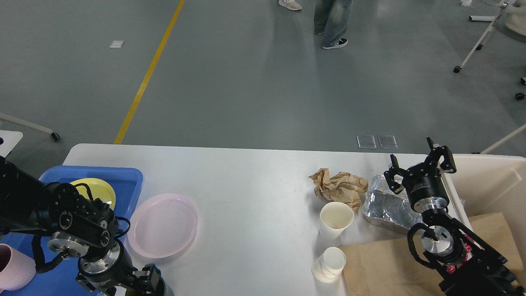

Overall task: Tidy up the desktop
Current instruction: 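Lower the left gripper toward the dark mug near the tray, then grasp the dark mug with the left gripper and lift it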

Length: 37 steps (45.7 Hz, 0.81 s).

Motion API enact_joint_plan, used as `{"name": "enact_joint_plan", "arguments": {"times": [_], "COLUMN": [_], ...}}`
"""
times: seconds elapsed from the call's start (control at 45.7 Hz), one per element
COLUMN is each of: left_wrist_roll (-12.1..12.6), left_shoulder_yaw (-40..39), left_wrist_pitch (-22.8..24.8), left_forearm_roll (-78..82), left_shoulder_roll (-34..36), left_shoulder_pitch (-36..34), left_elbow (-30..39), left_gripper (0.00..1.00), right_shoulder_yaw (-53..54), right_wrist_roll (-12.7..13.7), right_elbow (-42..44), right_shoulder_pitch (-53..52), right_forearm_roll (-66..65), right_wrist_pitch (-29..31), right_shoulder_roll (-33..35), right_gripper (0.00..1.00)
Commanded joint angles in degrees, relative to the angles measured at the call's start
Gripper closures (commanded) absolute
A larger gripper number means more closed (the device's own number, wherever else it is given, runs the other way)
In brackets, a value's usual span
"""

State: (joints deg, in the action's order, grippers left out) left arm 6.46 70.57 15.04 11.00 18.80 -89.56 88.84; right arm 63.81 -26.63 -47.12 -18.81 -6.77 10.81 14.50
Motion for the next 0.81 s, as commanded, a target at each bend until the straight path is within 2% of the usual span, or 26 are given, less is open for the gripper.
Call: {"name": "enact_joint_plan", "arguments": {"times": [0.0, 0.197, 0.35, 0.46, 0.788], "left_wrist_roll": [-0.04, -0.39, -0.22, 0.14, 0.40], "left_shoulder_yaw": [-0.61, -1.31, -1.14, -0.79, -0.17], "left_wrist_pitch": [-2.82, -4.31, -3.52, -1.51, 0.26], "left_forearm_roll": [0.33, -0.37, -0.11, -0.11, -0.37], "left_shoulder_roll": [-0.34, -0.78, -0.70, -0.43, 0.01], "left_shoulder_pitch": [1.49, 2.73, 2.64, 2.55, -0.61], "left_elbow": [-0.07, -0.95, -0.87, -0.78, 0.98], "left_gripper": [0.27, 0.64, 0.81, 0.99, 1.00], "right_shoulder_yaw": [0.00, 0.00, 0.00, 0.00, 0.00], "right_wrist_roll": [0.00, 0.00, 0.00, 0.00, 0.00], "right_elbow": [0.01, 0.01, 0.01, -0.07, 0.01], "right_shoulder_pitch": [0.00, 0.00, 0.00, 0.00, 0.00], "right_forearm_roll": [0.00, 0.00, 0.00, 0.00, 0.00], "right_wrist_pitch": [0.00, 0.00, 0.00, 0.00, 0.00], "right_shoulder_roll": [0.00, 0.00, 0.00, 0.00, 0.00], "right_gripper": [0.00, 0.00, 0.00, 0.00, 0.00]}}
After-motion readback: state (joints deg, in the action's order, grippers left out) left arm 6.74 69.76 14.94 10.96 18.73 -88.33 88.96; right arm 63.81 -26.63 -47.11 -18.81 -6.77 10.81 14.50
